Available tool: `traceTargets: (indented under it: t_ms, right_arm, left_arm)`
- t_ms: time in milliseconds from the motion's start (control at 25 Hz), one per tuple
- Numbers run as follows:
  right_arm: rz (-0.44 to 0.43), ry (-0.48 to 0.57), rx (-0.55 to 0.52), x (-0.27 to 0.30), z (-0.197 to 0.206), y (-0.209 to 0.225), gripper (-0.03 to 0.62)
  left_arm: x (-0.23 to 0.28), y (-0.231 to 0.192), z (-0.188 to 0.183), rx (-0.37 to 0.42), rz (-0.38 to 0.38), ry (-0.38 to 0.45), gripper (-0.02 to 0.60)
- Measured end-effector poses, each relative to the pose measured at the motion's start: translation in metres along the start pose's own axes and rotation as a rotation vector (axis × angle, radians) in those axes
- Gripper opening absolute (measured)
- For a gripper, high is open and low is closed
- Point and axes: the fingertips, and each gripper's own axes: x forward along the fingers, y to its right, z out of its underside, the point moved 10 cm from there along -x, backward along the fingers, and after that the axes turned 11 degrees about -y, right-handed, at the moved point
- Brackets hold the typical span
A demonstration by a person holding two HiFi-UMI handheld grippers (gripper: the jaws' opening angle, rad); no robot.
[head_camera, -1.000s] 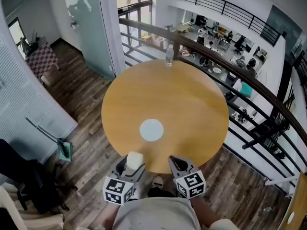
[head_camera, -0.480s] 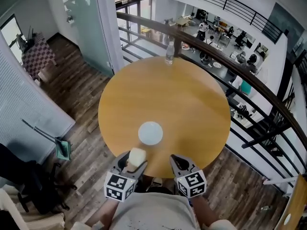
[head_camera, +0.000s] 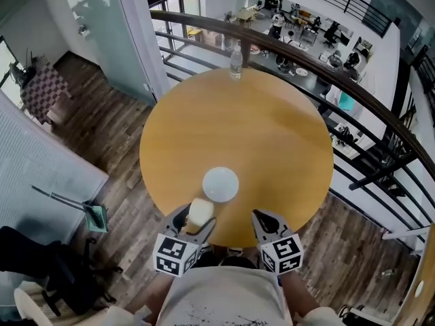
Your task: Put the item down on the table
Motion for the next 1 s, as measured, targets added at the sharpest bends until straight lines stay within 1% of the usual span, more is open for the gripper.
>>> traceTargets:
  t_ms: [280, 520, 720, 1000]
  right_arm:
    - [0.035, -0.020, 0.029, 0.012, -0.005, 0.008, 0.026]
    - [0.021, -0.033, 0.045, 0.033, -0.005, 0.019, 0.025]
    - [0.013, -0.047, 0.063, 0.057, -0.007, 0.023, 0.026]
    - [0.016, -0.067, 0.087, 0.070, -0.006, 0.042, 0.026]
  left_arm:
    - [0.022, -0.019, -0.004, 0.012, 0.035, -0.040, 0.321]
    - [0.052, -0.031, -0.005, 0.031, 0.039, -0.090, 0.321]
    - [0.073, -0.050, -0.006, 0.028, 0.045, -0.122, 0.321]
    - [0.098, -0.051, -0.012, 0.015, 0.047, -0.153, 0.321]
